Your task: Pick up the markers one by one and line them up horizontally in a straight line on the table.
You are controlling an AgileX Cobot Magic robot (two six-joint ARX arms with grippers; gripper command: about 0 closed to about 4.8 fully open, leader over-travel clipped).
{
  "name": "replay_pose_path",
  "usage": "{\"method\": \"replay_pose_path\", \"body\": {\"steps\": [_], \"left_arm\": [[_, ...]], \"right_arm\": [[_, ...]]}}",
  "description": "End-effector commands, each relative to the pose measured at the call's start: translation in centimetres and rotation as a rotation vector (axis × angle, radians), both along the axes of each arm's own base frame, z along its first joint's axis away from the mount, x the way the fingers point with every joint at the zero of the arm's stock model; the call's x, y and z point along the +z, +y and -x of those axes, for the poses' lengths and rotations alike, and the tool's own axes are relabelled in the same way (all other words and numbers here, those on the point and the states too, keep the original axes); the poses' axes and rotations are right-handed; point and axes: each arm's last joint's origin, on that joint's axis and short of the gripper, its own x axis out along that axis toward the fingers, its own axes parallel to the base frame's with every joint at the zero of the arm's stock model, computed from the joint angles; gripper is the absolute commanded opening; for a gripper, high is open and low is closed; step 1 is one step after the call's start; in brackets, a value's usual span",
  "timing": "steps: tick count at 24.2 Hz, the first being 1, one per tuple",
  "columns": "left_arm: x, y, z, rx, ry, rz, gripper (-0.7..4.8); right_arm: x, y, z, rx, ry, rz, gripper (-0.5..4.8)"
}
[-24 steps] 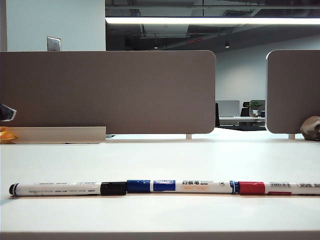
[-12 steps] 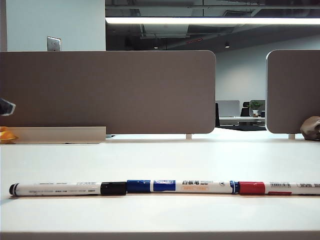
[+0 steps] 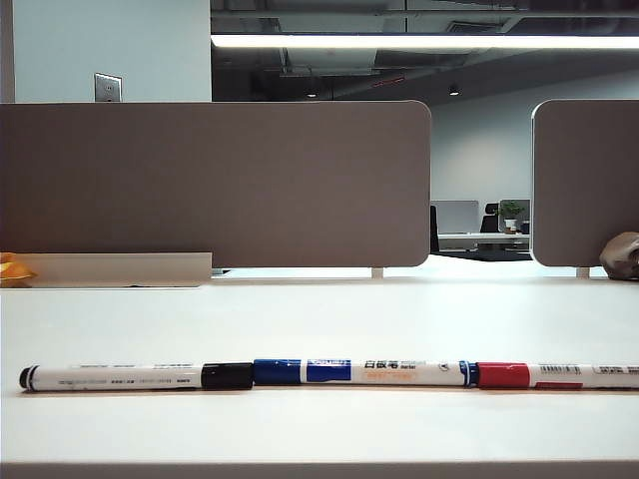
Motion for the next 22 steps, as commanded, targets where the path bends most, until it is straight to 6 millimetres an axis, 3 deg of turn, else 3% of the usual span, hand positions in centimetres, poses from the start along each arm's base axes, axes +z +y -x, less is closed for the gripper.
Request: {"method": "replay_pose_path", "body": {"steps": [1, 7, 22], "left_arm": [[0.2, 1.0, -0.3, 0.094, -0.017, 0.007, -0.06], [0.2, 2.5, -0.4, 0.252, -0.050, 0.013, -0.06], [0.0, 2.7, -0.1, 0.261, -0.078, 0.020, -0.06]], "right_arm": [[0.5, -0.9, 0.1, -0.092, -0.049, -0.003, -0.01], [0.4, -2.2, 0.2, -0.230, -0.044, 0.001, -0.01], [0.4, -1.4, 0.1, -0.147, -0.044, -0.001, -0.01]]}}
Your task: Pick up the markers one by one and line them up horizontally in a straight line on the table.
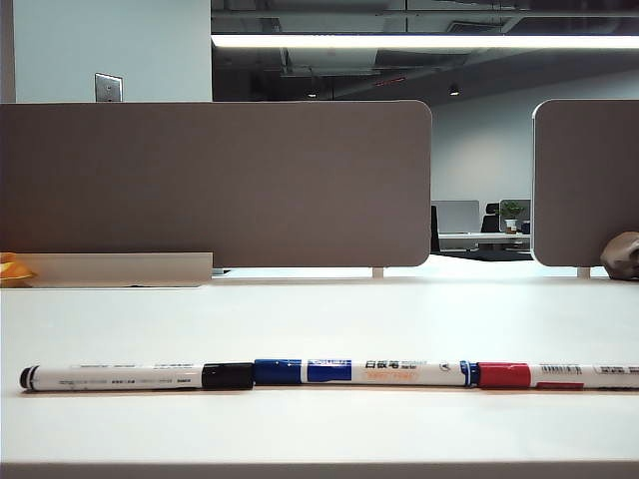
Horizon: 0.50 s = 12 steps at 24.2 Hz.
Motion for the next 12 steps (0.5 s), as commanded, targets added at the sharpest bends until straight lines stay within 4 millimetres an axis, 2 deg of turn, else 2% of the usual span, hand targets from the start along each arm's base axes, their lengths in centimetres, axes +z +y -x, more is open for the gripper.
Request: {"method": "replay_pose_path", "body": {"steps": [1, 6, 12], "left_arm": [[0.1, 0.1, 0.0, 0.012, -0.008, 0.001, -0.06], [0.1, 1.0, -0.1, 0.105, -0.008, 0.001, -0.06], [0.1, 1.2, -0.1, 0.117, -0.007, 0.001, -0.06]], "right_arm": [[0.1, 0.0, 0.0, -0.005, -0.006, 0.002, -0.01], [0.1, 0.0, 0.0, 0.000, -0.006, 0.002, -0.01], [0.1, 0.8, 0.0, 0.082, -0.007, 0.002, -0.01]]}}
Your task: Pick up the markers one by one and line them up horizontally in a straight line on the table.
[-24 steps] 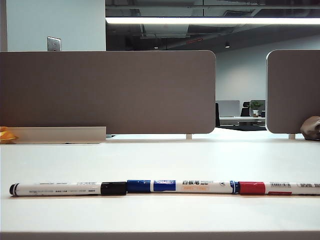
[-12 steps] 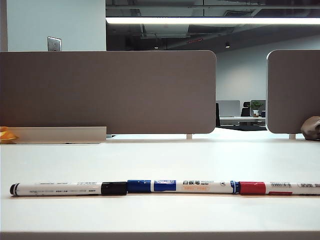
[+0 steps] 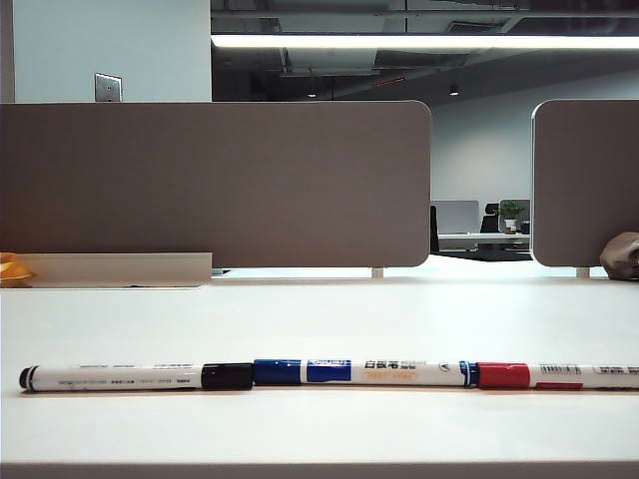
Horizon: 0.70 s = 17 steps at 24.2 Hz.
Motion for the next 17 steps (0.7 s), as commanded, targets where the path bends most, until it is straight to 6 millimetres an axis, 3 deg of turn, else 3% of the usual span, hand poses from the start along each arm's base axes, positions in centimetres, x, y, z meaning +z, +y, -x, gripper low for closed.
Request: {"method": "replay_pose_path", "body": {"steps": [1, 17], "left_arm": [[0.14, -0.01, 0.01, -0.002, -0.007, 0.000, -0.06], [0.13, -0.01, 0.00, -0.001, -0.007, 0.000, -0.06]], "right_arm": [[0.10, 0.42, 0.00, 0.044, -0.006, 0.002, -0.01], [0.10, 0.25, -0.01, 0.026, -0.006, 0.002, -0.01]]}}
